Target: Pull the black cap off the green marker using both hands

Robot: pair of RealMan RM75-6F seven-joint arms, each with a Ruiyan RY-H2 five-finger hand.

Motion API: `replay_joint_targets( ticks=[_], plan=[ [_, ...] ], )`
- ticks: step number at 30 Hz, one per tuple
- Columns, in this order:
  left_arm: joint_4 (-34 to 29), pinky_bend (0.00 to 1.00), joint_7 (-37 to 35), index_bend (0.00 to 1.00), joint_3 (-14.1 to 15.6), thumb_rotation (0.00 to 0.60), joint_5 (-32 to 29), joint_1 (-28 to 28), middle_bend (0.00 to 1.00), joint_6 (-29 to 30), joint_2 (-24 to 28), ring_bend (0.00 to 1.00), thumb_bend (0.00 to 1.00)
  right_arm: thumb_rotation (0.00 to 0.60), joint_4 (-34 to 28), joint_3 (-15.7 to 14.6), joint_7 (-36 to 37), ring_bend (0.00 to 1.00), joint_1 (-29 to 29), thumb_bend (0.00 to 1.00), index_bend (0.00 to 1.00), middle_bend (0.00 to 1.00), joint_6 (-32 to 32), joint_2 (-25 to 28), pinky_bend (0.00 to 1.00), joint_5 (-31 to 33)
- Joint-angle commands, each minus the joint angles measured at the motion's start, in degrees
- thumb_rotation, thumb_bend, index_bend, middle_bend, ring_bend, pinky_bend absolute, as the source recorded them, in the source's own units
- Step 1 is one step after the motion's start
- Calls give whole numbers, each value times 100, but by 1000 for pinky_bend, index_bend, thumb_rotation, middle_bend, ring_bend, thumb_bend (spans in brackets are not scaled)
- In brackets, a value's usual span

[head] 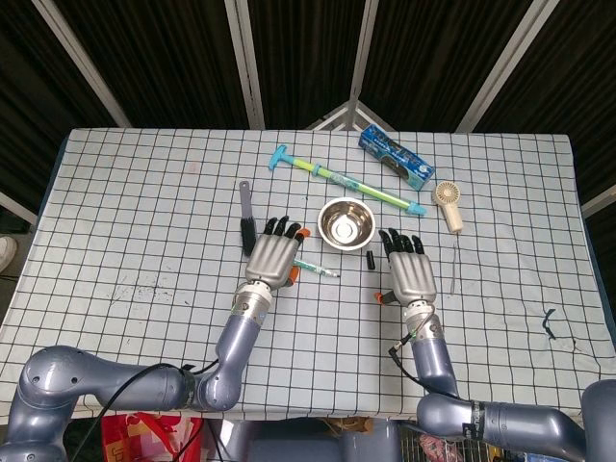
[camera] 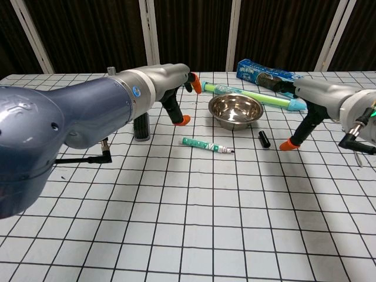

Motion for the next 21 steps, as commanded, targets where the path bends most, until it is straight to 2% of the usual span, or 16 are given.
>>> replay_joint_targets(
  ticks=[1, 6, 13, 16, 21],
  plan=[
    [-168, 0, 7, 155, 38, 600, -3, 81, 107, 61, 124, 0, 540, 600, -61, -1, 65, 84, -55, 130, 4, 63, 2, 83, 10, -18],
    [-733, 0, -188, 131, 254, 600, 324, 425, 97, 282, 571, 0, 541, 600, -245, -99, 292, 82, -296, 129, 56, 64, 181, 460, 10, -405],
    [-2012, 0, -740, 105, 833, 600, 1009, 1467, 54, 978, 1940, 0, 541, 600, -148, -559, 647, 71, -892, 148, 89, 64, 699, 1160, 11, -1359],
    [-2501, 0, -1405, 105, 1212, 600, 1557, 2140, 44, 1240, 2739, 0, 525, 600, 78, -774, 925, 48, -1208, 149, 89, 64, 871, 1479, 8, -1704],
    [-2574, 0, -2711, 109, 1874, 600, 2634, 3131, 12, 1449, 3738, 0, 513, 600, 252, -949, 2034, 24, -1669, 148, 89, 62, 650, 2075, 0, -2111]
  ],
)
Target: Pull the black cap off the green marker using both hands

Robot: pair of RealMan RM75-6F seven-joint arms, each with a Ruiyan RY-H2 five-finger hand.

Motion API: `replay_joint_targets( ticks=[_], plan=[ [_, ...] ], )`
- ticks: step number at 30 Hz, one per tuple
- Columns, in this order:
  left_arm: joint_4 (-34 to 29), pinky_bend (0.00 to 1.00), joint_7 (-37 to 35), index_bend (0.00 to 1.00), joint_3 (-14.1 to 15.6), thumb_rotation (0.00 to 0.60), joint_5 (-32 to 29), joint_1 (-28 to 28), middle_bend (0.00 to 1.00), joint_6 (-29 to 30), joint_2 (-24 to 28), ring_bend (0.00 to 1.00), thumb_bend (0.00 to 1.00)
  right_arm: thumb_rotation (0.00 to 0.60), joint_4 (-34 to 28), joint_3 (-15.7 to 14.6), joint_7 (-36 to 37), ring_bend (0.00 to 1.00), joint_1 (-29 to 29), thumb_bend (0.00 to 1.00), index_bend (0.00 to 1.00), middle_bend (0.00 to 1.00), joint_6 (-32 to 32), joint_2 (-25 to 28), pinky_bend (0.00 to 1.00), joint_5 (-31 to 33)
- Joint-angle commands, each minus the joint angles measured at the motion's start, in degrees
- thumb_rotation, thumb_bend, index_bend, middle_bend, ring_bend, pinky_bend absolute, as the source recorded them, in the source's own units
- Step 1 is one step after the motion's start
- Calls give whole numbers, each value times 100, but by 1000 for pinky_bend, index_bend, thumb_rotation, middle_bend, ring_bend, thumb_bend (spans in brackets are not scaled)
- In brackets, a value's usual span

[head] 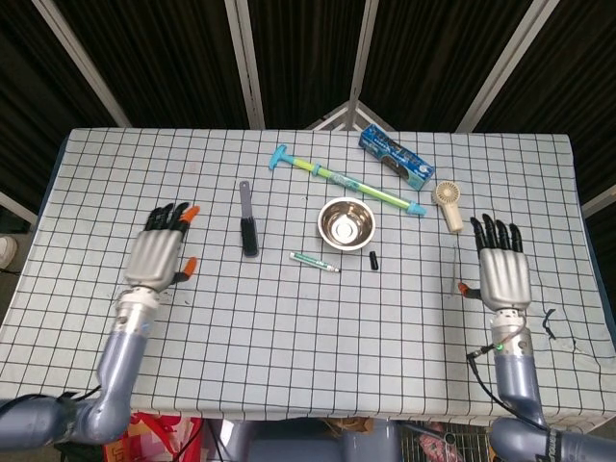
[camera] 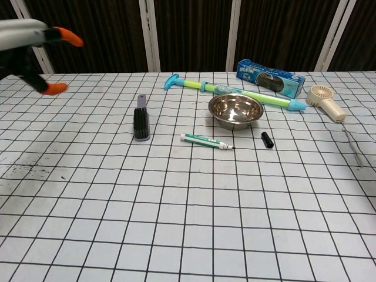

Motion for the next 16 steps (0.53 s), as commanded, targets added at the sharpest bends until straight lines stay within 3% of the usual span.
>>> replay_joint_targets(
  ticks=[1, 3, 8, 16],
  plan=[
    [-209, 0, -1391, 109, 783, 600, 1151, 1080, 7, 297, 978, 0, 513, 600, 201, -223, 1177, 24, -481, 148, 89, 61, -215, 636, 0, -514],
    [-75, 0, -1909, 108, 1011, 600, 1512, 1393, 1, 298, 1267, 0, 513, 600, 340, -300, 1723, 18, -629, 147, 89, 59, -308, 837, 0, -835],
    [438, 0, -2617, 108, 1419, 600, 2136, 1966, 0, 385, 1517, 0, 513, 600, 763, -519, 2228, 8, -922, 148, 89, 57, -248, 1052, 0, -1421],
    [1121, 0, -3564, 108, 1517, 600, 2848, 2523, 0, 630, 1479, 0, 514, 600, 887, -658, 2650, 5, -1328, 148, 89, 56, 28, 1279, 0, -1932]
  ],
)
